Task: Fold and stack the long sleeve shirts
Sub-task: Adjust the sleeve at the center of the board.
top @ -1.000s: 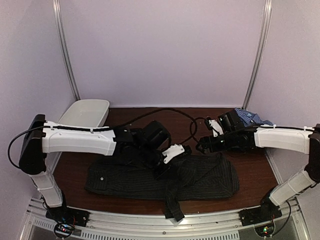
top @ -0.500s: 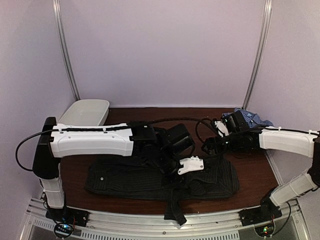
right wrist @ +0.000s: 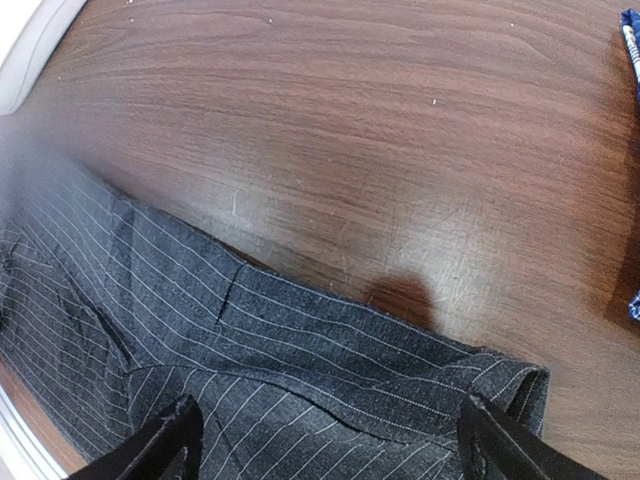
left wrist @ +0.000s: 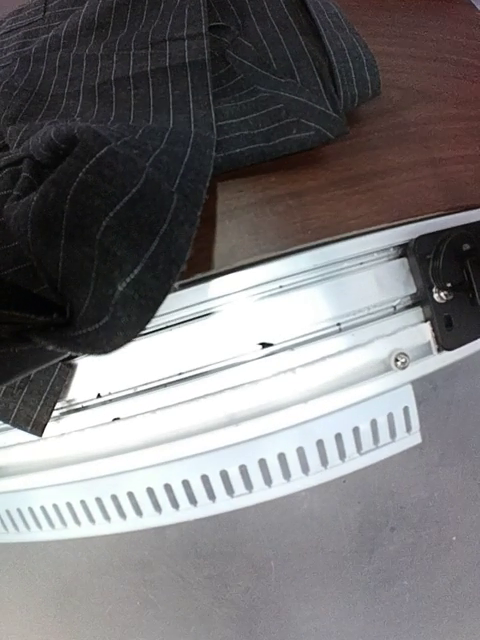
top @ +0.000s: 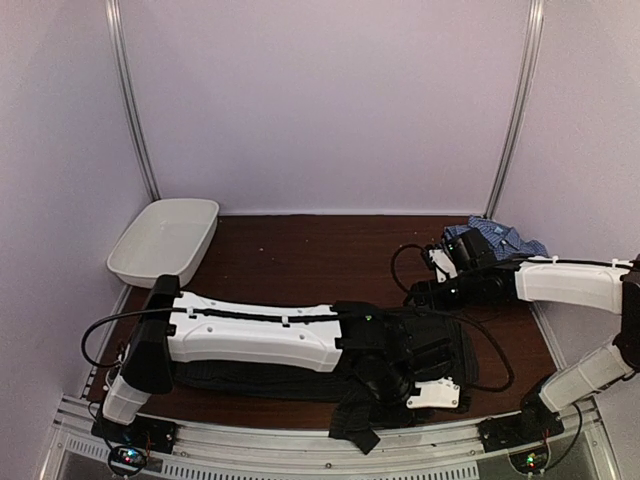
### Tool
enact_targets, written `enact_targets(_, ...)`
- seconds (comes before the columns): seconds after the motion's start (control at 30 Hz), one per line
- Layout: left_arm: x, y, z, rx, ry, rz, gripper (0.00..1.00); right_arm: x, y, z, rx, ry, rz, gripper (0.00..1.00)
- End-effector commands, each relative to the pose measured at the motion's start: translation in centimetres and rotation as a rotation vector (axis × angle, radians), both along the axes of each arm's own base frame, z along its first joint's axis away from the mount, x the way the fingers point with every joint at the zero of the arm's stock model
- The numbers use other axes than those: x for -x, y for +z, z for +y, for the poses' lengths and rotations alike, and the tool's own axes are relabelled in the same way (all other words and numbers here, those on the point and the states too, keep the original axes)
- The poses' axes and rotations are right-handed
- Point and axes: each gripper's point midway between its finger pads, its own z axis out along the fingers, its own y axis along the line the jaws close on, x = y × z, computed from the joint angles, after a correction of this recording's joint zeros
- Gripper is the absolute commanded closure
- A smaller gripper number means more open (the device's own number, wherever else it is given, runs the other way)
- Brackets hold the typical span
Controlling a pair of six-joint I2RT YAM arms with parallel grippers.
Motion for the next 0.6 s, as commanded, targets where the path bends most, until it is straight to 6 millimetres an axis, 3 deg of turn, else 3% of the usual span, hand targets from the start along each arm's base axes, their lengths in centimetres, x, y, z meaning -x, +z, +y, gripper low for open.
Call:
enact_targets(0.0, -3.1, 0.6, -1.4, 0.050, 0.031, -0.129, 0.92, 0.0, -0.6, -0.1, -0.012, -0.004, 0.006, 0.11)
enact_targets(0.2, -5.9, 0.8, -2.1, 0.088, 0.098, -0.169, 0.89, 0.1, -1.0, 0.0, -0.008, -0.002, 0.015, 0.11)
enact_targets(0.33, -10.3, 1.1, -1.6, 0.104, 0.234, -0.215, 0.88, 0.1, -1.2, -0.2, -0.001, -0.003, 0.018, 0.11)
enact_targets(0.57, -16.3, 1.9, -0.9, 0.194, 0.371, -0.281, 0.89, 0.4, -1.0, -0.8, 0.000, -0.027, 0.009, 0.11)
